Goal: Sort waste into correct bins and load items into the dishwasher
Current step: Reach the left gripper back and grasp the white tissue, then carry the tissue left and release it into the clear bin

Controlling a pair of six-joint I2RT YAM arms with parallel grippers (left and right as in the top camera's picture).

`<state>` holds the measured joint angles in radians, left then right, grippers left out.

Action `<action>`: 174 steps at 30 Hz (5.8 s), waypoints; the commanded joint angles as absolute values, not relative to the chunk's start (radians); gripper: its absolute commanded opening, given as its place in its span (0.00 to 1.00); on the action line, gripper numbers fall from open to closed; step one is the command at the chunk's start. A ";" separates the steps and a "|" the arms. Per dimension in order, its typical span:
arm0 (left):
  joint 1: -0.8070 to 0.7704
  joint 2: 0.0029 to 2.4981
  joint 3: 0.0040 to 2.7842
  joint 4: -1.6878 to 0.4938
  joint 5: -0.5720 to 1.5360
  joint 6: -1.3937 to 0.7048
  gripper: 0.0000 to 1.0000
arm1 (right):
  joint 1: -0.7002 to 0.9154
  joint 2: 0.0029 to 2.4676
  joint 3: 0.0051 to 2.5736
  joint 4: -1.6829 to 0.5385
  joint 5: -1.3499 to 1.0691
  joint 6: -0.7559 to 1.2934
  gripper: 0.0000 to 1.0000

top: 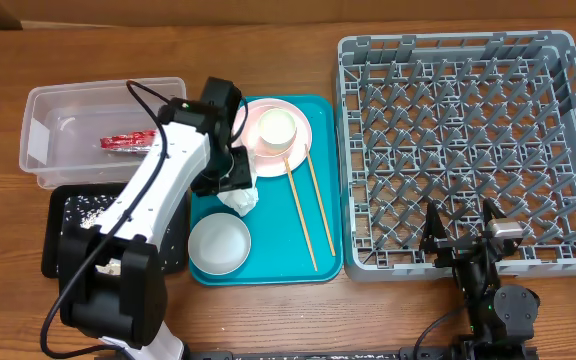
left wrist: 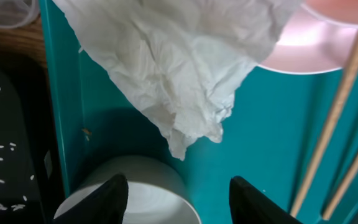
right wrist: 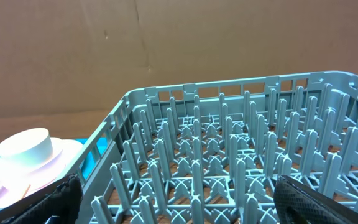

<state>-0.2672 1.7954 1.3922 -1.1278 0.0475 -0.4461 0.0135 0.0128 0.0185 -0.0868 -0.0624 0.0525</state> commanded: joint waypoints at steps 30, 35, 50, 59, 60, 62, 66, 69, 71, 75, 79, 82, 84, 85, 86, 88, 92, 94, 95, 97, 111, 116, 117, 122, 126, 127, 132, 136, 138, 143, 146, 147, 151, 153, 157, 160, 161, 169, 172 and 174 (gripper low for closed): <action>-0.272 1.767 1.089 -0.639 0.015 -0.362 0.62 | 0.010 0.004 0.009 -0.080 -0.057 0.060 1.00; -0.272 1.767 1.045 -0.588 0.015 -0.362 0.62 | 0.010 0.004 0.009 -0.080 -0.057 0.060 1.00; -0.272 1.767 1.025 -0.556 0.018 -0.362 0.18 | 0.010 0.004 0.009 -0.080 -0.057 0.060 1.00; -0.269 1.765 1.159 -0.664 0.026 -0.362 0.04 | 0.010 0.004 0.009 -0.080 -0.057 0.060 1.00; -0.268 1.763 1.195 -0.696 0.026 -0.362 0.04 | 0.010 0.004 0.009 -0.080 -0.057 0.060 1.00; -0.268 1.763 1.280 -0.761 0.026 -0.362 0.04 | 0.010 0.004 0.009 -0.080 -0.057 0.060 1.00; -0.268 1.759 1.486 -0.896 0.003 -0.362 0.04 | 0.010 0.004 0.009 -0.080 -0.057 0.060 1.00; -0.265 1.759 1.577 -0.945 -0.055 -0.362 0.04 | 0.010 0.004 0.009 -0.080 -0.057 0.060 1.00; -0.259 1.758 1.620 -0.963 -0.115 -0.362 0.04 | 0.010 0.004 0.009 -0.080 -0.057 0.060 1.00; -0.226 1.758 1.641 -0.975 -0.220 -0.363 0.04 | 0.010 0.004 0.009 -0.080 -0.057 0.060 1.00; -0.167 1.760 1.641 -1.008 -0.239 -0.372 0.04 | 0.010 0.004 0.009 -0.080 -0.057 0.060 1.00; -0.110 1.760 1.638 -1.032 -0.238 -0.399 0.04 | 0.010 0.004 0.009 -0.080 -0.057 0.060 1.00; -0.073 1.760 1.631 -1.040 -0.236 -0.408 0.04 | 0.010 0.004 0.009 -0.080 -0.057 0.060 1.00; -0.056 1.760 1.626 -1.040 -0.235 -0.411 0.04 | 0.010 0.004 0.009 -0.080 -0.057 0.060 1.00; -0.040 1.760 1.620 -1.040 -0.236 -0.419 0.04 | 0.010 0.004 0.009 -0.080 -0.057 0.060 1.00; -0.012 1.760 1.602 -1.037 -0.236 -0.435 0.04 | 0.010 0.004 0.009 -0.080 -0.057 0.060 1.00; 0.036 1.760 1.546 -1.013 -0.235 -0.461 0.04 | 0.010 0.004 0.009 -0.080 -0.057 0.060 1.00; 0.050 1.760 1.515 -0.993 -0.235 -0.462 0.04 | 0.010 0.004 0.009 -0.080 -0.057 0.060 1.00; 0.055 1.760 1.501 -0.984 -0.235 -0.462 0.04 | 0.010 0.004 0.009 -0.080 -0.057 0.060 1.00; 0.063 1.760 1.470 -0.957 -0.236 -0.461 0.04 | 0.010 0.004 0.009 -0.080 -0.057 0.060 1.00; 0.067 1.762 1.435 -0.900 -0.236 -0.461 0.07 | 0.010 0.004 0.009 -0.080 -0.057 0.060 1.00; 0.067 1.763 1.435 -0.884 -0.237 -0.461 0.09 | 0.010 0.004 0.009 -0.080 -0.057 0.060 1.00; 0.067 1.763 1.435 -0.882 -0.237 -0.461 0.10 | 0.010 0.004 0.009 -0.080 -0.057 0.060 1.00; 0.067 1.774 1.435 -0.881 -0.237 -0.461 0.10 | 0.010 0.004 0.009 -0.080 -0.057 0.060 1.00; 0.067 1.803 1.435 -0.881 -0.240 -0.461 0.10 | 0.010 0.004 0.009 -0.080 -0.057 0.060 1.00; 0.067 1.812 1.435 -0.881 -0.244 -0.461 0.10 | 0.010 0.004 0.009 -0.080 -0.057 0.060 1.00; 0.067 1.836 1.435 -0.876 -0.260 -0.461 0.21 | 0.010 0.004 0.009 -0.080 -0.057 0.060 1.00; 0.067 1.836 1.435 -0.874 -0.262 -0.461 0.39 | 0.010 0.004 0.009 -0.080 -0.057 0.060 1.00; 0.067 1.835 1.441 -0.884 -0.261 -0.460 0.38 | 0.010 0.004 0.009 -0.080 -0.057 0.060 1.00; 0.065 1.816 1.526 -0.978 -0.257 -0.461 0.32 | 0.010 0.004 0.009 -0.080 -0.057 0.060 1.00; 0.065 1.789 1.601 -1.047 -0.252 -0.461 0.31 | 0.010 0.004 0.009 -0.080 -0.057 0.060 1.00; 0.065 1.769 1.636 -1.075 -0.233 -0.461 0.33 | 0.010 0.004 0.009 -0.080 -0.057 0.060 1.00; 0.067 1.744 1.652 -1.081 -0.234 -0.461 0.42 | 0.010 0.004 0.009 -0.080 -0.057 0.060 1.00; 0.070 1.747 1.650 -1.081 -0.247 -0.461 0.42 | 0.010 0.004 0.009 -0.080 -0.057 0.060 1.00; 0.074 1.766 1.646 -1.080 -0.244 -0.476 0.09 | 0.010 0.004 0.009 -0.080 -0.057 0.060 1.00; 0.073 1.788 1.645 -1.081 -0.233 -0.480 0.04 | 0.010 0.004 0.009 -0.080 -0.057 0.060 1.00; 0.073 1.797 1.645 -1.084 -0.232 -0.479 0.04 | 0.010 0.004 0.009 -0.080 -0.057 0.060 1.00; 0.073 1.796 1.646 -1.096 -0.055 -0.430 0.04 | 0.010 0.004 0.009 -0.080 -0.057 0.060 1.00; 0.073 1.776 1.646 -1.141 0.106 -0.361 0.04 | 0.010 0.004 0.009 -0.080 -0.057 0.060 1.00; 0.072 1.771 1.646 -1.201 0.186 -0.338 0.04 | 0.010 0.004 0.009 -0.080 -0.057 0.060 1.00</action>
<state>0.0673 1.8000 1.6344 -1.1526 -0.0166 -0.4137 0.0135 0.0128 0.0185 -0.0868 -0.0628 0.0525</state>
